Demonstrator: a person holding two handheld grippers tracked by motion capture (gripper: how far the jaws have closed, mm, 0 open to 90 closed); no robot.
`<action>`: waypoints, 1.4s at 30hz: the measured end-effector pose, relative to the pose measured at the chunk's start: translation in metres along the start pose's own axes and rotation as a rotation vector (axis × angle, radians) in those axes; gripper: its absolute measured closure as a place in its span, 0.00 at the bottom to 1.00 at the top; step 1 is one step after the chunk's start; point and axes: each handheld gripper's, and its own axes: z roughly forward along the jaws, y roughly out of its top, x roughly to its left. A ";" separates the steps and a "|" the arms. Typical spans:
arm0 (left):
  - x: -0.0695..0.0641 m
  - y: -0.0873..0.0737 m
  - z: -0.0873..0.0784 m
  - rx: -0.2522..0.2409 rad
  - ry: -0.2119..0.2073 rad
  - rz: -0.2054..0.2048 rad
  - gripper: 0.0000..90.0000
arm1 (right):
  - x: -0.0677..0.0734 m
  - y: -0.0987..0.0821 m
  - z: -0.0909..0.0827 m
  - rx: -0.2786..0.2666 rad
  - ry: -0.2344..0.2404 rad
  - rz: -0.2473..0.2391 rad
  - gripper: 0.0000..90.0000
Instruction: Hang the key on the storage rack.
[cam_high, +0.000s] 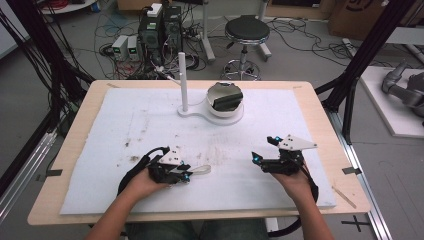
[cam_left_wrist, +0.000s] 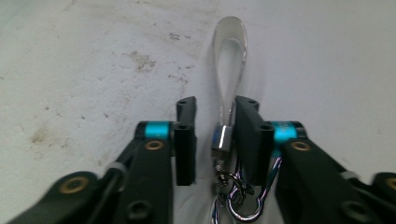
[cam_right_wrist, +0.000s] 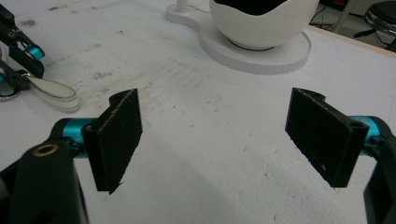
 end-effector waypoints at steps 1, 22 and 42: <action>-0.001 0.000 0.001 0.002 -0.007 0.010 0.84 | 0.000 0.000 0.000 0.000 0.000 0.000 0.21; 0.008 0.018 -0.051 -0.298 0.161 -0.049 0.91 | 0.002 0.001 0.001 0.002 0.004 -0.006 0.21; 0.064 0.064 -0.100 -0.542 0.548 -0.122 0.91 | 0.003 0.001 0.003 0.008 0.004 0.007 0.21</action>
